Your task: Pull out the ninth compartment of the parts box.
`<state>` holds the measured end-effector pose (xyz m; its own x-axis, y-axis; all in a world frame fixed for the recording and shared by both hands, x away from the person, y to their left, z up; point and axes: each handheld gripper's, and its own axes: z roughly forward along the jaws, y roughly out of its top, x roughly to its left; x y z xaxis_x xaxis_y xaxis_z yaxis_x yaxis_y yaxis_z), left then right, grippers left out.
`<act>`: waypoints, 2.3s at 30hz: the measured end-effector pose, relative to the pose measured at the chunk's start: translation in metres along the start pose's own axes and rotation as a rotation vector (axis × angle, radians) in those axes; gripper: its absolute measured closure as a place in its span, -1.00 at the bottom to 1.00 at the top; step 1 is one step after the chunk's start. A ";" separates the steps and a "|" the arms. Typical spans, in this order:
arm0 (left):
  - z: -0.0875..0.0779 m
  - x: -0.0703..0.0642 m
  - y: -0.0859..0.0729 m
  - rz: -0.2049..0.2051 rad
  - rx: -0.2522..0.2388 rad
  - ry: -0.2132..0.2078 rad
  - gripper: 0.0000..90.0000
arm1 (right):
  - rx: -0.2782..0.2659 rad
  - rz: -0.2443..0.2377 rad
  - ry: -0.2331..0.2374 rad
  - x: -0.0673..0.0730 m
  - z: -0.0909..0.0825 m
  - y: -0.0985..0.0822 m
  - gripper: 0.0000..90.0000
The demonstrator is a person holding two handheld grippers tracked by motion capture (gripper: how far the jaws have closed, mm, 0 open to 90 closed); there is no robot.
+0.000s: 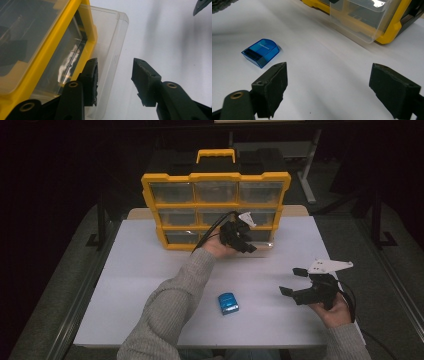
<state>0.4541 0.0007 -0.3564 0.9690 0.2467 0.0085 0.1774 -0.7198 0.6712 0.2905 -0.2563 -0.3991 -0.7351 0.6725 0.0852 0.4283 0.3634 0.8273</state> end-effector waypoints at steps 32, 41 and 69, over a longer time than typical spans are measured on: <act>0.002 0.005 -0.005 -0.025 -0.008 -0.028 0.56 | -0.002 -0.003 0.007 0.001 0.000 0.000 -0.69; 0.001 0.004 -0.006 -0.021 -0.010 -0.045 0.58 | 0.005 -0.002 0.010 0.001 0.001 0.000 -0.69; 0.004 0.001 -0.006 -0.009 -0.006 -0.049 0.56 | 0.013 -0.006 0.017 0.002 0.004 0.000 -0.69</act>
<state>0.4549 0.0025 -0.3635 0.9746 0.2214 -0.0338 0.1856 -0.7138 0.6753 0.2913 -0.2521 -0.4015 -0.7465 0.6593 0.0898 0.4306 0.3758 0.8206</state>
